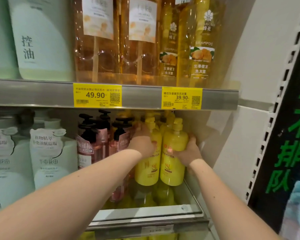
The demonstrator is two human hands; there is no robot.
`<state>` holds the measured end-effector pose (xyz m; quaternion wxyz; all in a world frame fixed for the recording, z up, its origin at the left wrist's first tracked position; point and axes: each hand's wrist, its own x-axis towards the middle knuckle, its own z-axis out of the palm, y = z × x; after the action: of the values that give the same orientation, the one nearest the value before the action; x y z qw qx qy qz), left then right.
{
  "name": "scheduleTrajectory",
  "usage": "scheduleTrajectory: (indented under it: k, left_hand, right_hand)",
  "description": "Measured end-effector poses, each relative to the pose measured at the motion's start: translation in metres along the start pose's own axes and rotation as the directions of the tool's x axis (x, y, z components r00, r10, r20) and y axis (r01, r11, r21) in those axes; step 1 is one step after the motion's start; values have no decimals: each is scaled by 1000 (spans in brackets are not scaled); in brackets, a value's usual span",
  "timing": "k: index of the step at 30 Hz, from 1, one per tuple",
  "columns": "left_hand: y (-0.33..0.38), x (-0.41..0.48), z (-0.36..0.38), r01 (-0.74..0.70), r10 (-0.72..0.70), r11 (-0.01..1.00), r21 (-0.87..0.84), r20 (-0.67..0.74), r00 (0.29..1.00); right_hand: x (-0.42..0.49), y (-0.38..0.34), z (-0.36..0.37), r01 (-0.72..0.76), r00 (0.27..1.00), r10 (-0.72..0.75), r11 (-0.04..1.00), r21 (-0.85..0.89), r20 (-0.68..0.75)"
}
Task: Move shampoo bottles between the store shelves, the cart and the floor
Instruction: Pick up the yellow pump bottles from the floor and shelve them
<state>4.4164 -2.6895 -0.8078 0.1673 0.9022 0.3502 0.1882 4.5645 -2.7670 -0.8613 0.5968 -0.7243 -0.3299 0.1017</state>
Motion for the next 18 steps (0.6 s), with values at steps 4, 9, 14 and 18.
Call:
scheduleTrajectory:
  k: [4, 9, 14, 18]
  left_hand:
    - [-6, -2, 1, -23, 22, 1000, -21, -33, 999]
    - [-4, -12, 4, -1, -3, 999, -35, -111, 994]
    - [-4, -43, 13, -97, 56, 982, -160, -240, 969]
    - [-14, -75, 10, -191, 134, 964, -185, -280, 951]
  right_hand:
    - [-15, -1, -1, 45, 998, -47, 998, -50, -51]
    - [-47, 2, -7, 127, 986, -119, 990, 65, -119]
    - [-89, 4, -12, 172, 951, -187, 982, -82, -246]
    - [-116, 11, -16, 158, 954, -219, 948, -275, -206]
